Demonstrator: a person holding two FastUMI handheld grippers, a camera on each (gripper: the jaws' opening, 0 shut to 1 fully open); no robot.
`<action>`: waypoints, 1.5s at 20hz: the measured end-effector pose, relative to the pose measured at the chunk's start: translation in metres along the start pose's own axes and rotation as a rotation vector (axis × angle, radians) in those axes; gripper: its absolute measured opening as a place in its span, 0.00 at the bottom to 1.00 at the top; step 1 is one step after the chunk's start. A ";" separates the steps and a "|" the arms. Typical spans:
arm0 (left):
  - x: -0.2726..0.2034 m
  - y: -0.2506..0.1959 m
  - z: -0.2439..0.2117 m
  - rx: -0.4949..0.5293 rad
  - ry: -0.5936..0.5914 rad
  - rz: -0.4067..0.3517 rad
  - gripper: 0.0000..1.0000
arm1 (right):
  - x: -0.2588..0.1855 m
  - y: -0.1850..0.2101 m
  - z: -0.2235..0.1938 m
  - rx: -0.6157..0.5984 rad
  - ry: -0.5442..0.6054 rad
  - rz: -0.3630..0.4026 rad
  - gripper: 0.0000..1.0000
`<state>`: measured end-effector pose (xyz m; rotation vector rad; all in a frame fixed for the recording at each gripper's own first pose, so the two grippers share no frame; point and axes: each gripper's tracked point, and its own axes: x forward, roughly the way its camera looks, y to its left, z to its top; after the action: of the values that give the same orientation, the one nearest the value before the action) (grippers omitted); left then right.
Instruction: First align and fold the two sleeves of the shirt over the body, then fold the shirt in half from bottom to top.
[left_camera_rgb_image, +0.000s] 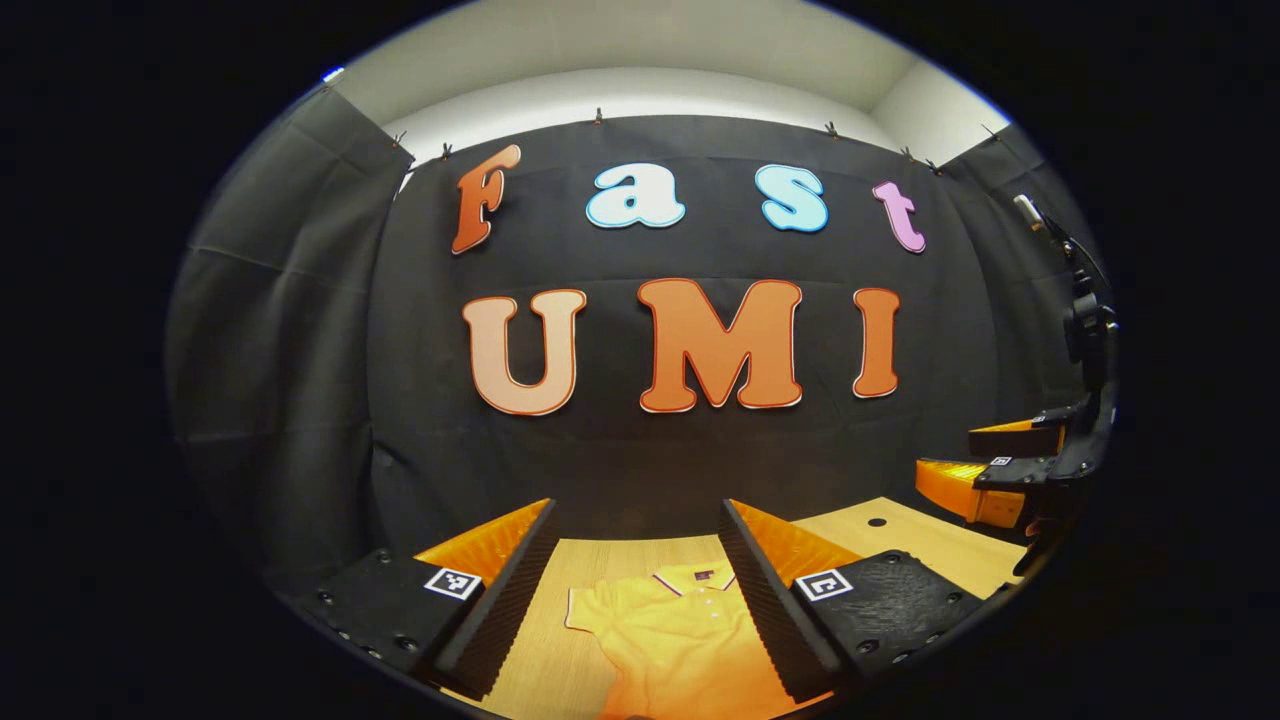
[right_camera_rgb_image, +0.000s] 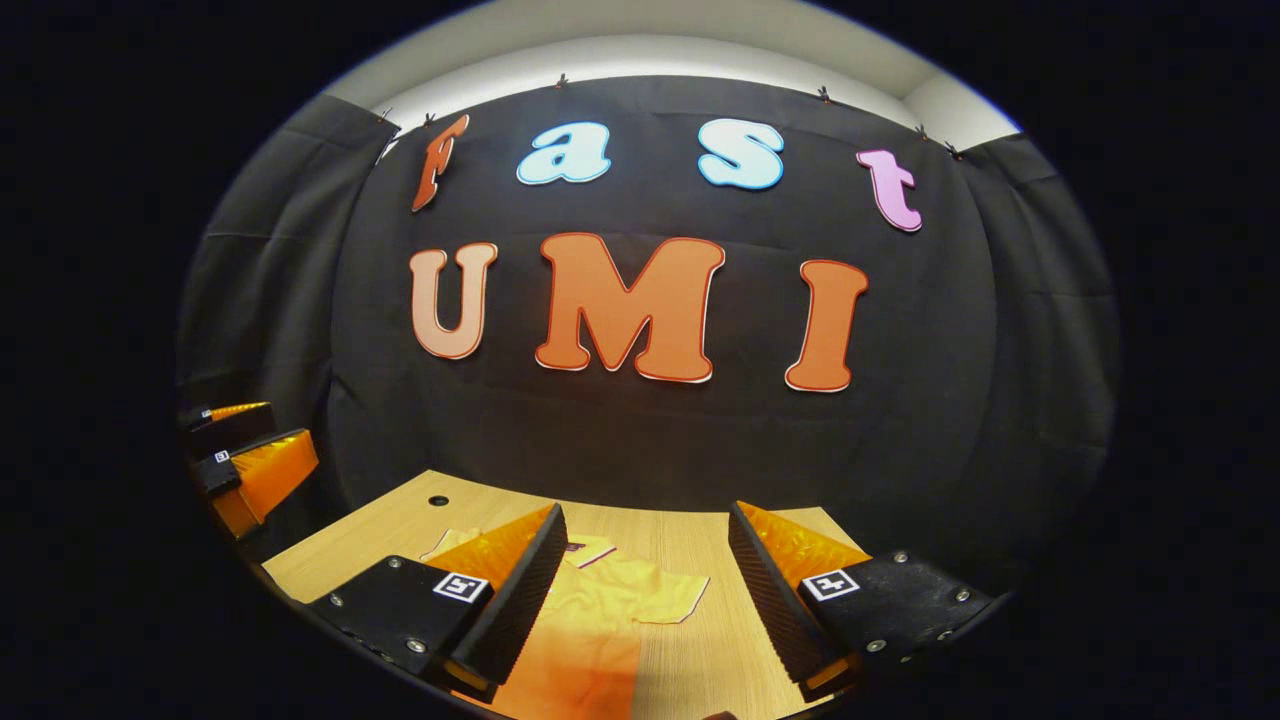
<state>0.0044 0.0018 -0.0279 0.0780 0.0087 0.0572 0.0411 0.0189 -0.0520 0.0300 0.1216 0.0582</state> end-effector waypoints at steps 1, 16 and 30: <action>-0.001 0.003 -0.001 0.003 -0.002 -0.010 0.98 | 0.002 0.000 -0.005 0.005 0.014 -0.006 0.98; 0.002 0.049 -0.005 0.001 -0.026 0.144 0.97 | 0.124 -0.050 -0.146 -0.054 0.435 -0.018 0.98; -0.009 0.044 -0.034 0.028 0.098 0.339 0.98 | 0.218 -0.067 -0.280 0.087 0.946 0.047 0.92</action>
<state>-0.0079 0.0482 -0.0588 0.1043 0.0938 0.4001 0.2271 -0.0276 -0.3582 0.0911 1.0691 0.1107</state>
